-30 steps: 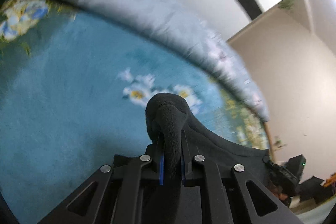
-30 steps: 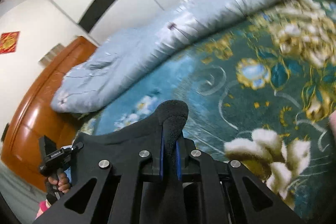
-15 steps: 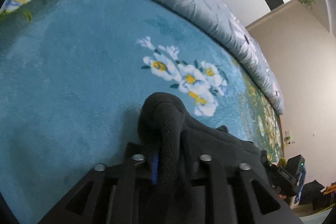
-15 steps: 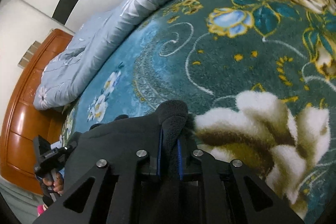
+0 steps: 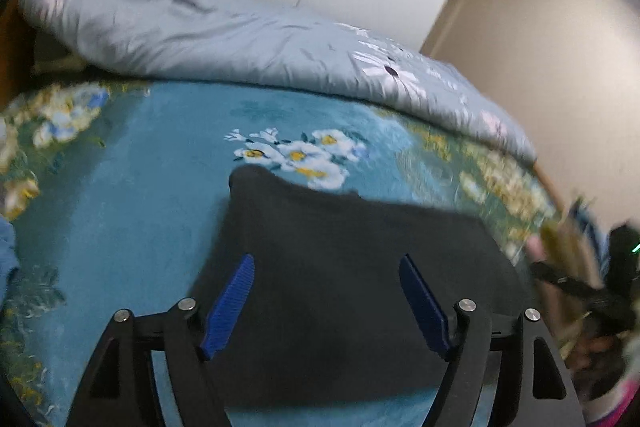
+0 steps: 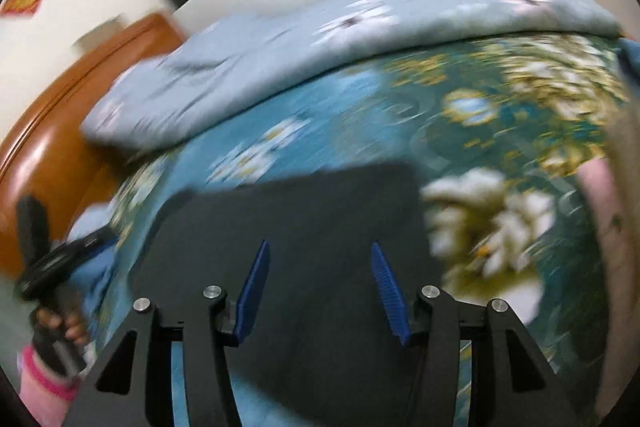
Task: Fold clothes
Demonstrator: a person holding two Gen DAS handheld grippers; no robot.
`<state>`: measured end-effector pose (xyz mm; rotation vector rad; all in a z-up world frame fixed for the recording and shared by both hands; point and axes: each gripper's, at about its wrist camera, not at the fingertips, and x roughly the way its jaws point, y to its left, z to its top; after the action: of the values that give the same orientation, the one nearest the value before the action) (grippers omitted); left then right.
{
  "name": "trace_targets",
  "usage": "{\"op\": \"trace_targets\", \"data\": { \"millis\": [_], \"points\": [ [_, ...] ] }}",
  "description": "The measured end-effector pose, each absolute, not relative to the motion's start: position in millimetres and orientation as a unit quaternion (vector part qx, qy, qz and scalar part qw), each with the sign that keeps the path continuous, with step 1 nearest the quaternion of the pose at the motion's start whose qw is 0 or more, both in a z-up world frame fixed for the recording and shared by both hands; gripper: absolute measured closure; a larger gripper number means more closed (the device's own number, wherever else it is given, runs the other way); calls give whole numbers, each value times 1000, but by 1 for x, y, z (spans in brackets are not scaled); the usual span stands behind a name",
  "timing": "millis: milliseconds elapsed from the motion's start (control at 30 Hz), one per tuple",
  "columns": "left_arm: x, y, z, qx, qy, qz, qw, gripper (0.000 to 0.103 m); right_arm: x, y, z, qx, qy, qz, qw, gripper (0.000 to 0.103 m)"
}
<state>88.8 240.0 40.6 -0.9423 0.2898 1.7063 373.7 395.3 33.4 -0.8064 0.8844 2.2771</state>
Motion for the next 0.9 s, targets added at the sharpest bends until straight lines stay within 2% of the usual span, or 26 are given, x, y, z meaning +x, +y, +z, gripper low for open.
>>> {"op": "trace_targets", "data": {
  "millis": [100, 267, 467, 633, 733, 767, 800, 867, 900],
  "points": [
    [116, 237, 23, -379, 171, 728, 545, 25, 360, 364, 24, -335, 296, 854, 266, 49],
    [133, 242, -3, -376, 208, 733, 527, 24, 355, 349, 0, -360, 277, 844, 285, 49],
    [141, 247, -17, -360, 234, 740, 518, 18, 347, 344, -25, -386, 261, 832, 301, 47],
    [128, 233, -7, -372, 178, 734, 540, 18, 357, 350, -17, -357, 290, 841, 285, 46],
    [109, 207, 7, -395, 109, 727, 551, 18, 389, 353, 0, -283, 334, 857, 271, 45],
    [100, 197, 10, -403, 84, 726, 550, 18, 403, 356, 3, -261, 349, 857, 275, 41],
    [92, 188, 12, -413, 58, 724, 550, 17, 417, 359, 5, -240, 365, 855, 280, 29],
    [71, 168, 11, -445, -2, 708, 548, 12, 442, 364, 3, -217, 399, 847, 277, 19],
    [60, 159, 7, -463, -31, 698, 546, 7, 455, 366, -1, -210, 418, 841, 271, 19]
  ]
}}
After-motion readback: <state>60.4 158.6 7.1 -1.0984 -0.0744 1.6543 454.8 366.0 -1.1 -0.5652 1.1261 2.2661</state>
